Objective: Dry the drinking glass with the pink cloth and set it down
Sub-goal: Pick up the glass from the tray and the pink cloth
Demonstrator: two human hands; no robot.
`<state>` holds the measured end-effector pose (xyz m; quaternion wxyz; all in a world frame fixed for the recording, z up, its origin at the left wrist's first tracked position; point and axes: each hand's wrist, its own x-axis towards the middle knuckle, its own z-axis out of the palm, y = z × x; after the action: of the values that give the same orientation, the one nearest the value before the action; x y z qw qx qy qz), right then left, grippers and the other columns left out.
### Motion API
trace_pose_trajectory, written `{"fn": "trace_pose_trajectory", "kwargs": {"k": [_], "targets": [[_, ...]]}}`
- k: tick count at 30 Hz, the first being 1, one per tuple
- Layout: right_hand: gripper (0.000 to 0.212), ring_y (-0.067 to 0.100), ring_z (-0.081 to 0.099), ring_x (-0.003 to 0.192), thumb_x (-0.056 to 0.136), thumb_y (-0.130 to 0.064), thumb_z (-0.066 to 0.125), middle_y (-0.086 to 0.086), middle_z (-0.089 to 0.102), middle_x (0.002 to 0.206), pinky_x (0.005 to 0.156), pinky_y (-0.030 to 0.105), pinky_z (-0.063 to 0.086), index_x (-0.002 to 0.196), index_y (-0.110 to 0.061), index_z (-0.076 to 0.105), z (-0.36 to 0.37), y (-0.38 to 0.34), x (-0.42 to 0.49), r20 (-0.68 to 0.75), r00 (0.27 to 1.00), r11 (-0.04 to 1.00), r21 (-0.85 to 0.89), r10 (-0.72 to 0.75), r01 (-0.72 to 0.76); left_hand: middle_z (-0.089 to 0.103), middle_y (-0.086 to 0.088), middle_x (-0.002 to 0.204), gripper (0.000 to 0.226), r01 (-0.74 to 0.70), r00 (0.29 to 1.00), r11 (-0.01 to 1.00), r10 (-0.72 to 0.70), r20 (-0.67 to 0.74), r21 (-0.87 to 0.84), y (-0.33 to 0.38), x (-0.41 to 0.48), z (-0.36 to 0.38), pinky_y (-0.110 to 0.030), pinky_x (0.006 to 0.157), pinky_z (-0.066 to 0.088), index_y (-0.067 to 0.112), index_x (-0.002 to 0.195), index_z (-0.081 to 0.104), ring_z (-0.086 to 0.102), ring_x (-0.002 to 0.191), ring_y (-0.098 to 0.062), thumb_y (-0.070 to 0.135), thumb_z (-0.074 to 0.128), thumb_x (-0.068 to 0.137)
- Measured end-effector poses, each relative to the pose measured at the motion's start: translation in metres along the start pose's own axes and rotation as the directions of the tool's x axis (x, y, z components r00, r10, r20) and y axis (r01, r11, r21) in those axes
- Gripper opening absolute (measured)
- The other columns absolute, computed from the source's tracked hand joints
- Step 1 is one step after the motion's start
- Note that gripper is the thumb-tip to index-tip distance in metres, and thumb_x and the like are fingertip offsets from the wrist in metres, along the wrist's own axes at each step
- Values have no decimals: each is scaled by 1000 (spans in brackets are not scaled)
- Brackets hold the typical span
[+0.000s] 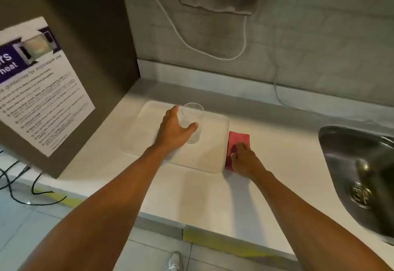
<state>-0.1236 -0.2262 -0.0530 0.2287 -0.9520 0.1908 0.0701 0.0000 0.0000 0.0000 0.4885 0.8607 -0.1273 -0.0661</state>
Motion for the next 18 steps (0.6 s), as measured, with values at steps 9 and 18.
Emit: {"fn": "trace_pose_trajectory", "kwargs": {"k": [9, 18], "targets": [[50, 30, 51, 127, 102, -33, 41, 5, 38, 154, 106, 42, 45, 144, -9, 47, 32, 7, 8, -182, 979, 991, -73, 95, -110, 63, -2, 148, 82, 54, 998, 977, -56, -3, -205, -37, 24, 13, -51, 111, 56, 19, 149, 59, 59, 135, -22, 31, 96, 78], [48, 27, 62, 109, 90, -53, 51, 4, 54, 141, 87, 34, 53, 110, -13, 69, 21, 39, 6, -274, 961, 995, -79, 36, -59, 69, 0, 142, 74, 15, 1000, 976, -15, 4, -218, -34, 40, 27, -5, 91, 47, 17, 146, 61, 64, 129, -21, 30, 95, 82]]}}
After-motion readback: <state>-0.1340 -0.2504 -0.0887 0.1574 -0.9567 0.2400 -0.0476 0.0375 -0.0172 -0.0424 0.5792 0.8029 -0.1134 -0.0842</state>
